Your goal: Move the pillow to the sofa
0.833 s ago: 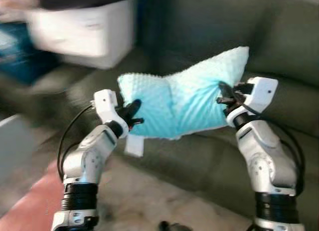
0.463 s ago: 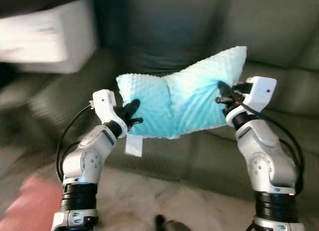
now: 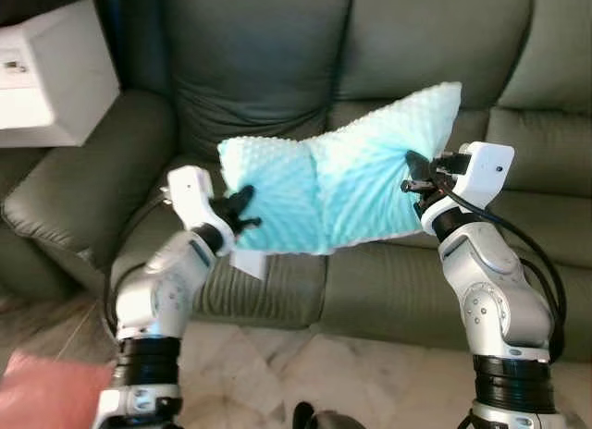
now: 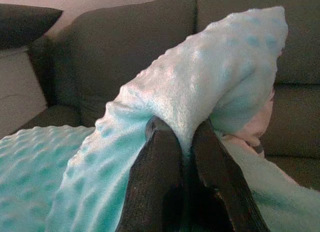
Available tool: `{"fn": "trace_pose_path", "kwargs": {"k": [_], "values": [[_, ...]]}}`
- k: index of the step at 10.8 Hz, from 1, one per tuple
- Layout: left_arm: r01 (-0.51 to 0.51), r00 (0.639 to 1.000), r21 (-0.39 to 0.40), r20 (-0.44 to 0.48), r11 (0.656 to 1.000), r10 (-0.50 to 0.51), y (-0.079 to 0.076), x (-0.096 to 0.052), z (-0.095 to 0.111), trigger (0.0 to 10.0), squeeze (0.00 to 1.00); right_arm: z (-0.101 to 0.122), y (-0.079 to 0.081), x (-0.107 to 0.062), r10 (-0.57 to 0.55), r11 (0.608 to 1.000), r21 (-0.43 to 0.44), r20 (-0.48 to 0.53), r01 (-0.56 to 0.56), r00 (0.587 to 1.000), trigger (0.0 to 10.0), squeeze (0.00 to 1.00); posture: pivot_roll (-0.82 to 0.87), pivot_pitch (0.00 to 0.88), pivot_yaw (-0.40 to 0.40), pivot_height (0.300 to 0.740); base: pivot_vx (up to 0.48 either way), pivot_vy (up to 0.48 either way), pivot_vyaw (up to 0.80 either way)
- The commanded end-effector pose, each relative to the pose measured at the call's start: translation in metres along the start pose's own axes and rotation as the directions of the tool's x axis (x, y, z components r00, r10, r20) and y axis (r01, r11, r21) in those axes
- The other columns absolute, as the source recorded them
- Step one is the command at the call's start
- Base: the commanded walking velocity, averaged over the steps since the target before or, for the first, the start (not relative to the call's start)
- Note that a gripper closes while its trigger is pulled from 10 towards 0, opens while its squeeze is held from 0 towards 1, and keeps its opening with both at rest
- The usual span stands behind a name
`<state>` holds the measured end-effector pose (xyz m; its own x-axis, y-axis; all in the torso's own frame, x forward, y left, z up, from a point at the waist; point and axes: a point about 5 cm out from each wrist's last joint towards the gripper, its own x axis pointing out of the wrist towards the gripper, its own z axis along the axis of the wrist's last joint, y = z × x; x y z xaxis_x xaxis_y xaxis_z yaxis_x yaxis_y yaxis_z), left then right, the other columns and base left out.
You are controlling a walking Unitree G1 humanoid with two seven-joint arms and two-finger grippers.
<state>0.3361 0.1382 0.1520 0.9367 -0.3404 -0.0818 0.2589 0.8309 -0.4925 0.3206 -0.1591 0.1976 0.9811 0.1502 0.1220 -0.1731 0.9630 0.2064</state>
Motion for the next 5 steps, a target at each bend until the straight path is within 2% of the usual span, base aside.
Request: {"fn": "trace_pose_path", "kwargs": {"k": [1, 5], "values": [[-0.024, 1.0, 0.01, 0.018, 1.0, 0.024, 0.0032, 0.0011, 0.005, 0.0, 0.0, 0.0059, 0.0035, 0.0007, 0.01, 1.0, -0.008, 0.024, -0.01, 1.0, 10.0, 0.0, -0.17, 0.113, -0.029, 0.74, 0.0, 0.0, 0.0], [-0.06, 0.998, 0.018, 0.026, 0.998, 0.06, 0.009, 0.0017, 0.0071, 0.0, 0.0, 0.0048, 0.0015, 0.0004, 0.0, 1.0, -0.009, 0.02, 0.0, 1.0, 10.0, 0.0, -0.17, 0.111, -0.028, 0.74, 0.0, 0.0, 0.0]]}}
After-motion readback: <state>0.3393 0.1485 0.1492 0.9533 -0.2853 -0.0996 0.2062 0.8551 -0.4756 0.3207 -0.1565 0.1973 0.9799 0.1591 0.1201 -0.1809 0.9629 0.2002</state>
